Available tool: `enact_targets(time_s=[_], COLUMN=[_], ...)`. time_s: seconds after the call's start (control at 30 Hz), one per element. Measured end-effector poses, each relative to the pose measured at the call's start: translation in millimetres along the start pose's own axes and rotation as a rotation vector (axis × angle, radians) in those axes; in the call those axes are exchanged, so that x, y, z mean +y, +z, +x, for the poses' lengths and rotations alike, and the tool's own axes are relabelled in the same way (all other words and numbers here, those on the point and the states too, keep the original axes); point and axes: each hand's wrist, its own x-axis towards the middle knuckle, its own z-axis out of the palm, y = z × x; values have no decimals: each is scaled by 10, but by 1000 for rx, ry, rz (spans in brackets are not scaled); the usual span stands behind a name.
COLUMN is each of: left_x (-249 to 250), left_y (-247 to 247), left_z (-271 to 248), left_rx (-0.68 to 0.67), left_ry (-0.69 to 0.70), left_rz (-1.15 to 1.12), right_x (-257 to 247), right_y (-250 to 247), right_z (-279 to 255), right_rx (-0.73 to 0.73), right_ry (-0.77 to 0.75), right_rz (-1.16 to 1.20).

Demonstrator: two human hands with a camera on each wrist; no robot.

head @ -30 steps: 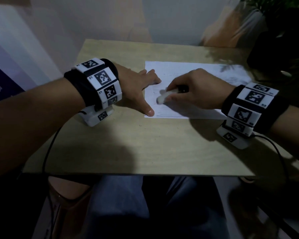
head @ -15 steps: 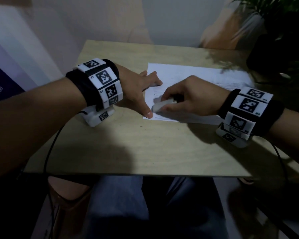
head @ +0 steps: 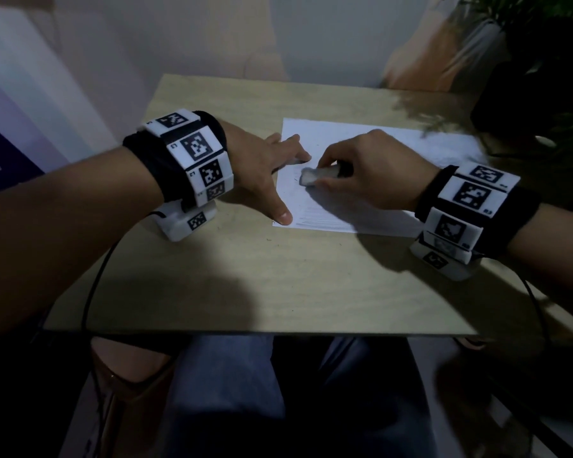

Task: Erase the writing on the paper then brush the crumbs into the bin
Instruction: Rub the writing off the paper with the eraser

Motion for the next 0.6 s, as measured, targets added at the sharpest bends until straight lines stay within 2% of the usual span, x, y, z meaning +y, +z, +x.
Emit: enact_targets(time_s=[0.27,0.4,0.53,0.6], left_x=[-79,-125,-145,-143], left_y=[0,-9,-13,-15], left_z=[97,122,123,118], left_rx=[6,-52,-68,-73], left_ry=[45,57,50,49], left_rz=[-2,-36,-24,-18], right_x=[-60,-124,-108,-130], right_y=[-54,-65,-67,-63], right_z=[-53,-108,-91,-121], right_rx=[-50,-197,-94,-97], right_ry=[13,-56,-9,-45], right_rz=[123,236,175,171])
